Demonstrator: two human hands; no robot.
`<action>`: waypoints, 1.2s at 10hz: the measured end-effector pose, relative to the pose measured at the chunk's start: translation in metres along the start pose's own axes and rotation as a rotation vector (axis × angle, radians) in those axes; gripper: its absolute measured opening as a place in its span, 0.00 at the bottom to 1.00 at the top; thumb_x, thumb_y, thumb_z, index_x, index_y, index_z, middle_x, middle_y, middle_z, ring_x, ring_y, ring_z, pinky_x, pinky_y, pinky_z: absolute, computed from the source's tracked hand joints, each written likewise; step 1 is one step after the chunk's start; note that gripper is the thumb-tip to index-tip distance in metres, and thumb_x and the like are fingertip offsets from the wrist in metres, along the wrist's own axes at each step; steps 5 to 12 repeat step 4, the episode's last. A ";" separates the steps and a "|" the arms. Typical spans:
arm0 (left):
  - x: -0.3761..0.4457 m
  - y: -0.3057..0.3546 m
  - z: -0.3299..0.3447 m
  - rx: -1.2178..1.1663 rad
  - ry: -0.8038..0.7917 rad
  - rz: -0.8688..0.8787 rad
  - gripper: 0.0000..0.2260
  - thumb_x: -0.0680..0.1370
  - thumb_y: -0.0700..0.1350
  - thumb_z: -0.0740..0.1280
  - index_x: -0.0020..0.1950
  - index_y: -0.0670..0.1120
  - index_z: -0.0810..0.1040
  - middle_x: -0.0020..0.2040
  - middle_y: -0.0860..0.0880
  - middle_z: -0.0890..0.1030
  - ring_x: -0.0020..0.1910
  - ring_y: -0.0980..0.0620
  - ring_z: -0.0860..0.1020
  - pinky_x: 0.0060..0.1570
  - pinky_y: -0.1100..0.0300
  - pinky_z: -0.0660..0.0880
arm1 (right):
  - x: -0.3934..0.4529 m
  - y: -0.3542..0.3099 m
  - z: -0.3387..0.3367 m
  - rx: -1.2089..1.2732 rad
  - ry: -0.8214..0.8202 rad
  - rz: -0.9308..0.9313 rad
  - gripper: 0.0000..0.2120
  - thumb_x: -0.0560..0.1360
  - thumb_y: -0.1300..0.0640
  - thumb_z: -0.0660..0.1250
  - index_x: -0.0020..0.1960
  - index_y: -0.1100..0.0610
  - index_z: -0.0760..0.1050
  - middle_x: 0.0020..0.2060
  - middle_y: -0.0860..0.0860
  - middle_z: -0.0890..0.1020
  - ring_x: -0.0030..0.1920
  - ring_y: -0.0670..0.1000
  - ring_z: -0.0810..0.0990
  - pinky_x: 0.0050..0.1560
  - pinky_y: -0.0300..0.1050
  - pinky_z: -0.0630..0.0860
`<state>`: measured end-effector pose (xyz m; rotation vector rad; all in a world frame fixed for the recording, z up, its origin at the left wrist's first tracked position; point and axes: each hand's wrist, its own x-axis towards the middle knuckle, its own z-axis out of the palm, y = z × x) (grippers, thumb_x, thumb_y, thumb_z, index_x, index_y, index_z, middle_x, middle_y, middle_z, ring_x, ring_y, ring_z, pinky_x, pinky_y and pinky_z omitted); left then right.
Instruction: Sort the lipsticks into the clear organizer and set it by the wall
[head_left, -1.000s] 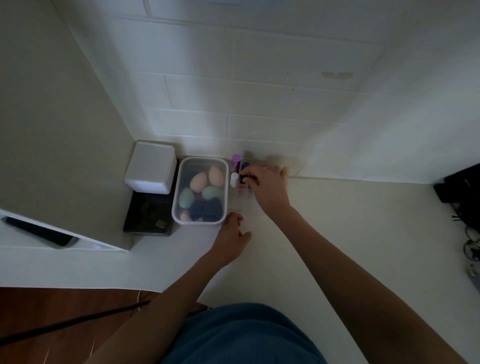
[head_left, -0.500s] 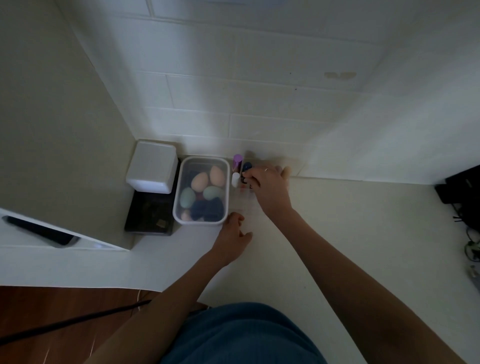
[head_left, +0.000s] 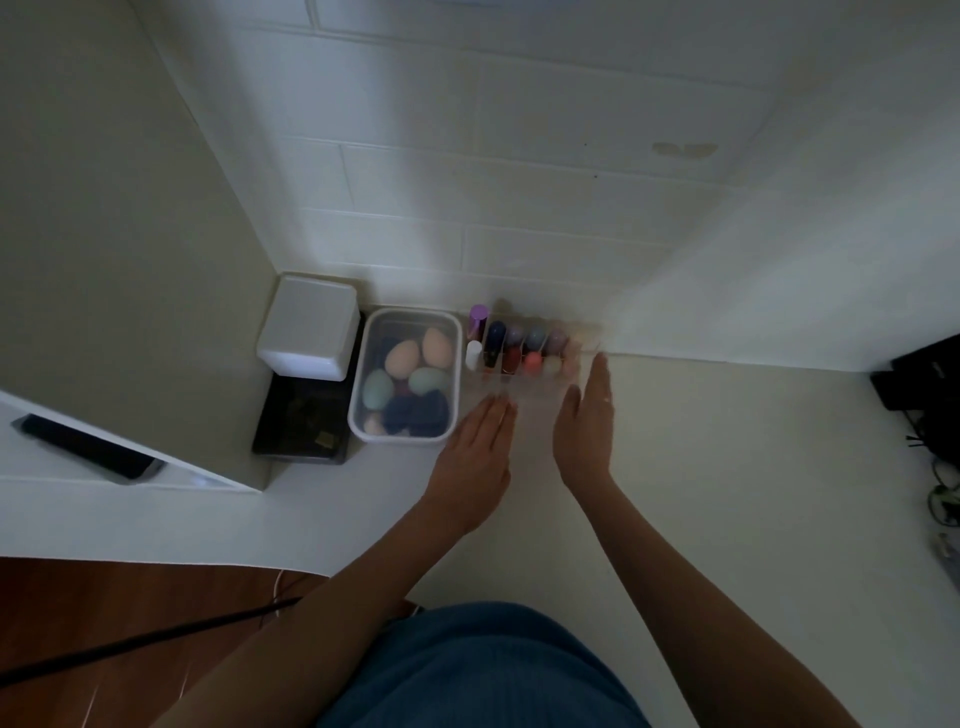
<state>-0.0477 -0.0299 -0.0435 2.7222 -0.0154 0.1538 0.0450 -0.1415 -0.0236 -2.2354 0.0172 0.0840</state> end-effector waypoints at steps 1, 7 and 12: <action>0.001 -0.004 0.012 0.111 -0.166 -0.034 0.33 0.79 0.49 0.57 0.75 0.38 0.43 0.77 0.39 0.47 0.77 0.44 0.46 0.74 0.53 0.42 | -0.007 0.013 0.005 0.005 -0.187 0.097 0.26 0.82 0.59 0.50 0.78 0.53 0.45 0.73 0.60 0.65 0.65 0.58 0.72 0.62 0.43 0.65; 0.006 0.015 -0.020 -0.152 -0.165 -0.051 0.23 0.81 0.44 0.55 0.76 0.44 0.55 0.76 0.44 0.61 0.72 0.47 0.64 0.66 0.54 0.66 | -0.006 -0.001 -0.025 0.076 0.007 0.024 0.21 0.82 0.61 0.53 0.74 0.57 0.61 0.70 0.58 0.70 0.68 0.56 0.71 0.69 0.47 0.65; 0.006 0.015 -0.020 -0.152 -0.165 -0.051 0.23 0.81 0.44 0.55 0.76 0.44 0.55 0.76 0.44 0.61 0.72 0.47 0.64 0.66 0.54 0.66 | -0.006 -0.001 -0.025 0.076 0.007 0.024 0.21 0.82 0.61 0.53 0.74 0.57 0.61 0.70 0.58 0.70 0.68 0.56 0.71 0.69 0.47 0.65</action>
